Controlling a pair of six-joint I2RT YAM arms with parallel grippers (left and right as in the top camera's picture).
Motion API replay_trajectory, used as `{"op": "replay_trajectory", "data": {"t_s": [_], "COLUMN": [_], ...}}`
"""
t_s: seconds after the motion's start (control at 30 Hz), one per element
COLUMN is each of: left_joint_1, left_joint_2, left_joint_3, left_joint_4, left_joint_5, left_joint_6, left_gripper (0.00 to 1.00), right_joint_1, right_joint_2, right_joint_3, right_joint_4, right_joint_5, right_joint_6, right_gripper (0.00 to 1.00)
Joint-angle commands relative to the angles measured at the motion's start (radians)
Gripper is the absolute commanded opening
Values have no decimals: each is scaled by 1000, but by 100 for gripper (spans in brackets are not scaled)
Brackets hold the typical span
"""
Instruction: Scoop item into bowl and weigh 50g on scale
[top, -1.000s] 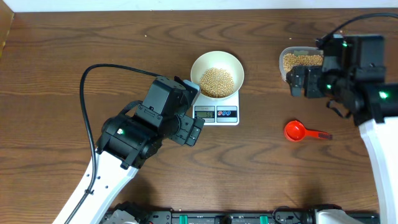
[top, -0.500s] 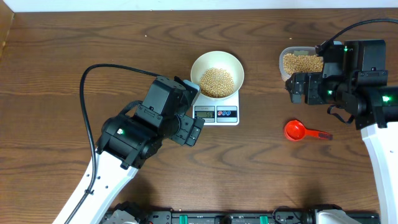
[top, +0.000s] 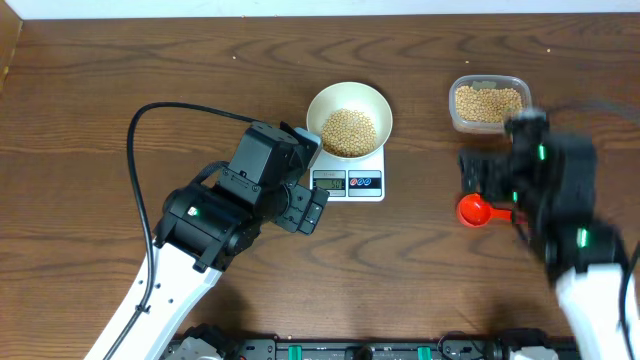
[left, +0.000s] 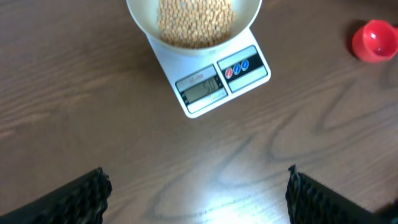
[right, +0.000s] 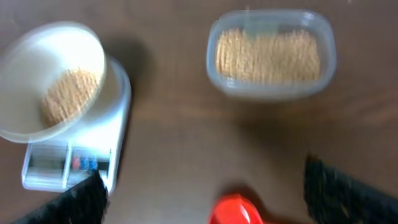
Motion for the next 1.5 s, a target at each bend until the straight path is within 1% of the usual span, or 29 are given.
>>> {"op": "replay_trajectory", "data": {"t_s": [0.0, 0.27, 0.43, 0.53, 0.6, 0.8, 0.87, 1.07, 1.47], "left_joint_1": [6, 6, 6, 6, 6, 6, 6, 6, 6], "left_joint_2": [6, 6, 6, 6, 6, 6, 6, 6, 6], "left_joint_3": [19, 19, 19, 19, 19, 19, 19, 19, 19], "left_joint_4": [-3, -3, -3, -3, -3, -3, -3, -3, -3], "left_joint_5": [2, 2, 1, 1, 2, 1, 2, 1, 2], "left_joint_6": [7, 6, 6, 6, 6, 7, 6, 7, 6], "left_gripper": [92, 92, 92, 92, 92, 92, 92, 92, 92], "right_joint_1": [1, -1, -1, -1, -1, -6, -5, -5, -5], "right_joint_2": [-182, -551, -692, -753, -791, -954, -938, -946, -946], "right_joint_3": [-167, -537, -697, -770, -774, -775, -775, -775, -775], "right_joint_4": [110, 392, 550, 618, 586, 423, 407, 409, 409], "right_joint_5": [49, 59, 59, 80, 103, 126, 126, 122, 122], "right_joint_6": [5, 6, 7, 43, 85, 89, 89, -45, -47], "right_gripper": [99, 99, 99, 99, 99, 99, 99, 99, 99]}}
